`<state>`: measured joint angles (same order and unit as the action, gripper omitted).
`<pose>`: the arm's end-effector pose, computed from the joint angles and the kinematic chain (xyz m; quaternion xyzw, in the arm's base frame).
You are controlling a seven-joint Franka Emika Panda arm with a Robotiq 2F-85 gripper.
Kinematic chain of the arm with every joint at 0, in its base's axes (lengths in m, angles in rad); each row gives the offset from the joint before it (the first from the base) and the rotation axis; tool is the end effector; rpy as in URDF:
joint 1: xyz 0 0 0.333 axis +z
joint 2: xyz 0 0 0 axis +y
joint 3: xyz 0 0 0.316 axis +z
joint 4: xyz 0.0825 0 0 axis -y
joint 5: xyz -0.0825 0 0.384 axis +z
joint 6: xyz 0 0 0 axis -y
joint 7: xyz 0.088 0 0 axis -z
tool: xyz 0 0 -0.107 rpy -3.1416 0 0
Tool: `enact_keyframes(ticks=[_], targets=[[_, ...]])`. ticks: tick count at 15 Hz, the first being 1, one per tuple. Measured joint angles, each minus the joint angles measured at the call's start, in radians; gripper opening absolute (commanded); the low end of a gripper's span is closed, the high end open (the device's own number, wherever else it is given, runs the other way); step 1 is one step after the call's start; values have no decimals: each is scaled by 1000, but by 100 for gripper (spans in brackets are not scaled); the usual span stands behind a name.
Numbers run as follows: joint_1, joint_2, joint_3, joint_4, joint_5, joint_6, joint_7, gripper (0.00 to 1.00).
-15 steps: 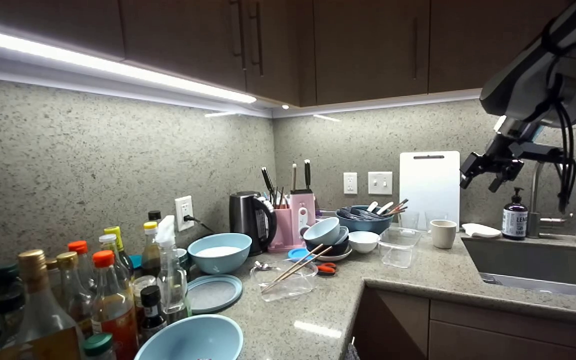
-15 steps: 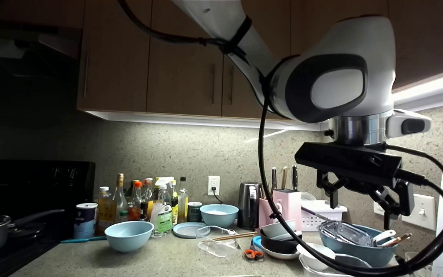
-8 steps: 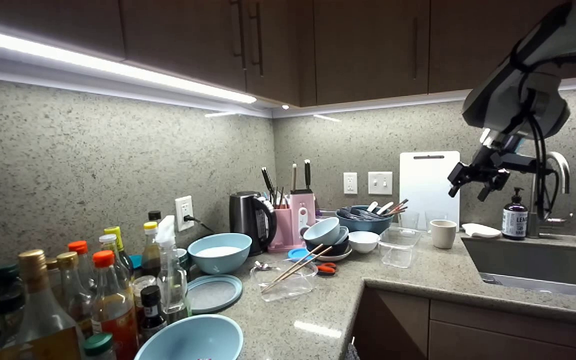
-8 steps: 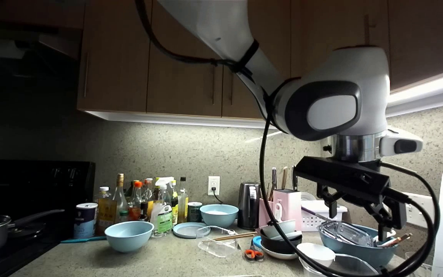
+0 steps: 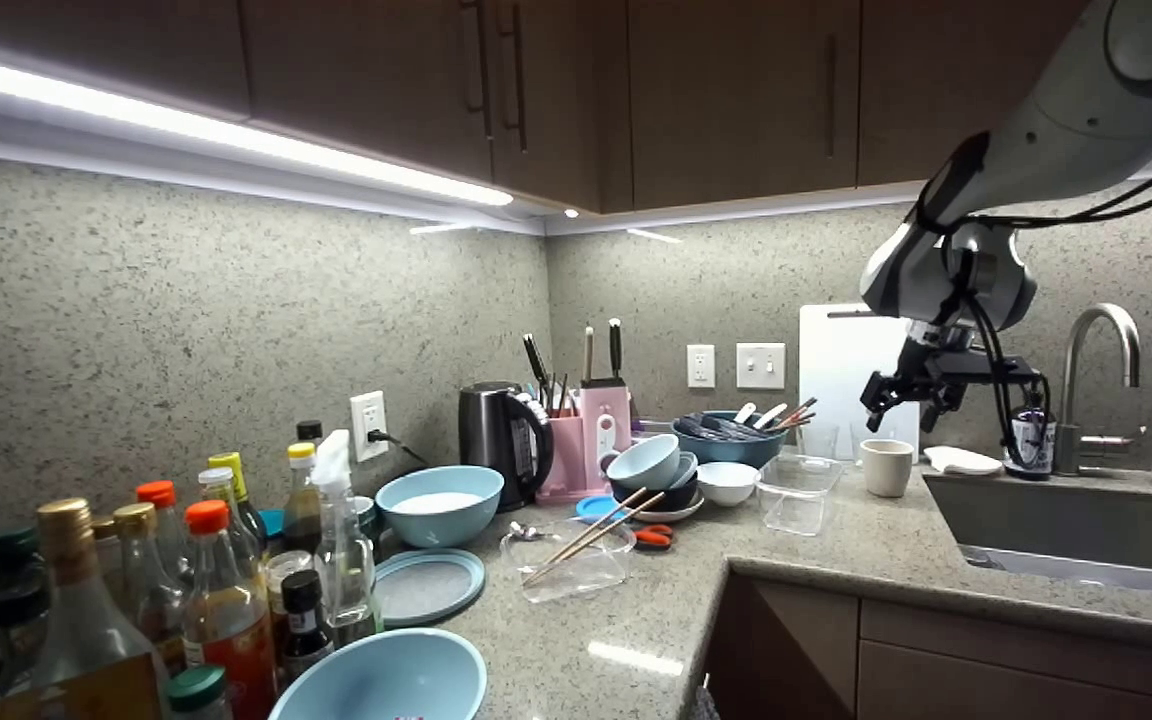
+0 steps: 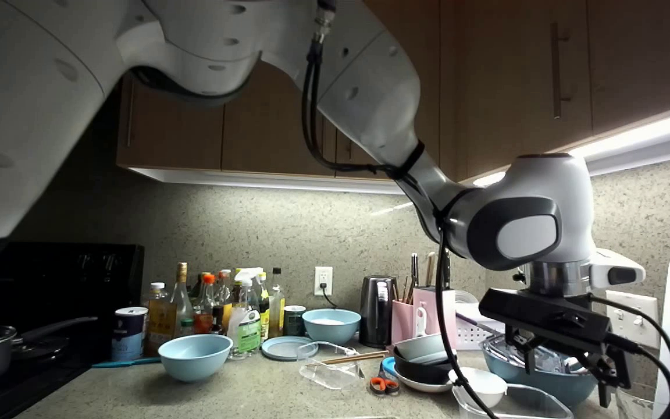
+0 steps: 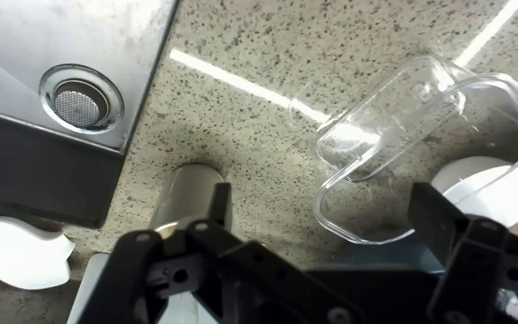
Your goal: Pick up the bowl and place it on the left side of the counter
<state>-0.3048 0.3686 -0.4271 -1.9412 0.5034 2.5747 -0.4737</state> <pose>0.4837 -0.4221 0.3394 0.9404 -0.2880 0.1805 0.0113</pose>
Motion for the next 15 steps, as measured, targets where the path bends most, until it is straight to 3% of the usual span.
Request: enact_keyframes(ticks=[2,6,8,15], targets=[[-49,48,39,50,-35,0,0,100],[-57,65,46,71,-39,0,0,100],[-88,65,86,72,-60,0,20,100],[-121,215,198,203,-86,19,249,100]])
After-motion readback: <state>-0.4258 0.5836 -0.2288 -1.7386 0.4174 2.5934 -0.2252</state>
